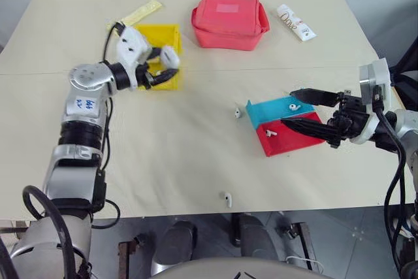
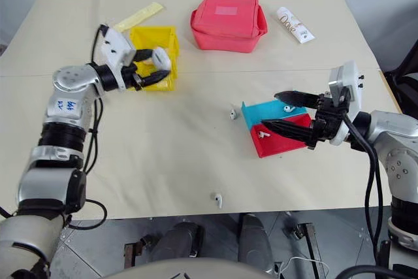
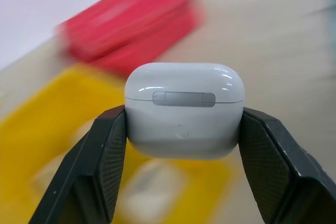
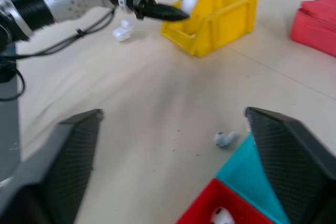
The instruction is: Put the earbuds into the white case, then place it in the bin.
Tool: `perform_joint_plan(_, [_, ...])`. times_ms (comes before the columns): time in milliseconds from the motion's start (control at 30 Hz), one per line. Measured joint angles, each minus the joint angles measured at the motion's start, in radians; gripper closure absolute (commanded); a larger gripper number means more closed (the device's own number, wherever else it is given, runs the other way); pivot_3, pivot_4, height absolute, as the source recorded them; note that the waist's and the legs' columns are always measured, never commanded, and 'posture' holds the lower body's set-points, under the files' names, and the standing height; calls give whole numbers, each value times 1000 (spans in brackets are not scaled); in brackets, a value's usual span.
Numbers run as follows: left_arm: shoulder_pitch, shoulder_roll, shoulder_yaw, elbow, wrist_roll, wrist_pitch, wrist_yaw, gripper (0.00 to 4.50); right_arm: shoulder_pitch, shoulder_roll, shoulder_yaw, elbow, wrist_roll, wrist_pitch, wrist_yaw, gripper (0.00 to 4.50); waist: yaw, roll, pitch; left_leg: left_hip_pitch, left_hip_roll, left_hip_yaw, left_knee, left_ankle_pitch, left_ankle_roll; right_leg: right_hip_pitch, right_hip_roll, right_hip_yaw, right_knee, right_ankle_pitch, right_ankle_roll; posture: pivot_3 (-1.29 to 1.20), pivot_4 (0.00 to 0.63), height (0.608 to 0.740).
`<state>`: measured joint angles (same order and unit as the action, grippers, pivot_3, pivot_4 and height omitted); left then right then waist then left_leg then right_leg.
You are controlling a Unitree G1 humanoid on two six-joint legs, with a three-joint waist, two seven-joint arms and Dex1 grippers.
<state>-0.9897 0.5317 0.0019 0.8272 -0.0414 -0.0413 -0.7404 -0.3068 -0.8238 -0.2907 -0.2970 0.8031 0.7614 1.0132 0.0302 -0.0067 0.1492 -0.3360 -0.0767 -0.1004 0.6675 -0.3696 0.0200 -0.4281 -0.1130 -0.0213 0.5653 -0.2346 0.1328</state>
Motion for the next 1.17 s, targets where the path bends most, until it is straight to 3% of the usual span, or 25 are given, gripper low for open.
perform_joint_plan(133, [-105, -2, -9, 178, 62, -26, 133, 1713, 24, 4, -3, -32, 1, -6, -35, 48, 3, -1, 0, 0, 0, 0, 0, 0, 0, 0, 0, 0, 0, 0, 0, 0, 150, 740])
perform_joint_plan(300, [-141, -12, -33, 289, 111, -61, 128, 96, 73, 9, -12, -94, 21, -3, -73, 0, 3, -1, 0, 0, 0, 1, 0, 0, 0, 0, 0, 0, 0, 0, 0, 0, 150, 740])
perform_joint_plan(400, [-141, -16, -30, 290, 107, -93, 79, 16, 81, 9, -33, -97, 32, -4, -75, 0, 2, -2, 1, 0, 0, 1, 1, 0, 0, 0, 0, 0, 1, 0, 0, 0, 150, 740])
perform_joint_plan(533, [-111, -1, 48, 195, -8, -169, -86, 16, 69, 3, -33, -87, 35, -8, -57, 0, -3, -2, 1, 0, 0, 1, 0, 0, 0, 0, -1, 0, 0, 0, 0, 0, 150, 740])
perform_joint_plan(733, [134, 83, 187, -157, -269, -46, -364, 16, 6, -64, -21, 17, 18, -21, 35, 0, -16, 0, 0, 1, 2, 0, 0, 0, -1, 0, -1, 0, 1, 0, -1, 0, 150, 740])
perform_joint_plan(933, [504, 173, 243, -499, -392, 93, -441, 16, 28, -180, 8, 119, -17, -35, 211, 0, -6, 0, 1, 1, 2, 0, 0, -1, -1, 1, -2, 2, 0, -1, -1, 0, 150, 740])
perform_joint_plan(1033, [632, 219, 295, -547, -417, 122, -468, 16, 79, -233, 10, 194, -62, -68, 295, 0, 1, 0, 1, 1, 1, 0, 1, -1, 0, 2, -2, 2, 0, -1, -2, 0, 150, 740])
perform_joint_plan(1167, [690, 224, 321, -590, -442, 129, -474, 16, 96, -250, 11, 278, -113, -114, 353, 0, 10, 0, 1, 1, 1, 0, 1, -1, 0, 2, -2, 2, 0, -1, -2, 0, 150, 740])
